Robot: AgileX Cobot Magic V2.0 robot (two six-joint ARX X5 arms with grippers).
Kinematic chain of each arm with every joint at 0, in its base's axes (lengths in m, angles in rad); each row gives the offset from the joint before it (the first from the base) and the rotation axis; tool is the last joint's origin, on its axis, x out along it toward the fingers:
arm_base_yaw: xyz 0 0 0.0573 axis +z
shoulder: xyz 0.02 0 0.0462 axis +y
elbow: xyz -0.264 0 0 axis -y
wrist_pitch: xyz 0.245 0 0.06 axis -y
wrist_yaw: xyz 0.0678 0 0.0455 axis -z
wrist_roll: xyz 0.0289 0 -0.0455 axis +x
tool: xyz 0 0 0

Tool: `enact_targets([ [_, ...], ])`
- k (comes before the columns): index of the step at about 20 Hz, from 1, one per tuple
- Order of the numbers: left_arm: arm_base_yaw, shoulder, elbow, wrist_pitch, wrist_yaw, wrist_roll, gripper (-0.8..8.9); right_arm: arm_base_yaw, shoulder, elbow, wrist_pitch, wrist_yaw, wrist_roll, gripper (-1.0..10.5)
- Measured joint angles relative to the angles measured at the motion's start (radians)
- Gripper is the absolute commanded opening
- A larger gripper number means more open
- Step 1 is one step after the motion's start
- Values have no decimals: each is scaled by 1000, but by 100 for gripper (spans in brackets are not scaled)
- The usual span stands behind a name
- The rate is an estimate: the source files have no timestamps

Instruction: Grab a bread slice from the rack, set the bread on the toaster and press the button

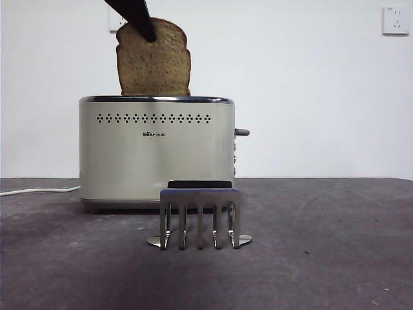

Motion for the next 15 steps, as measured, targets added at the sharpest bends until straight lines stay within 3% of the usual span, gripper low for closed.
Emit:
enact_targets([
  [10, 53, 85, 4, 20, 107, -18, 14, 0, 78, 0, 50, 0, -12, -12],
  [13, 56, 100, 4, 52, 101, -66, 325, 0, 109, 0, 126, -1, -14, -12],
  [15, 56, 100, 4, 69, 99, -106, 381, 0, 142, 0, 201, -1, -6, -12],
])
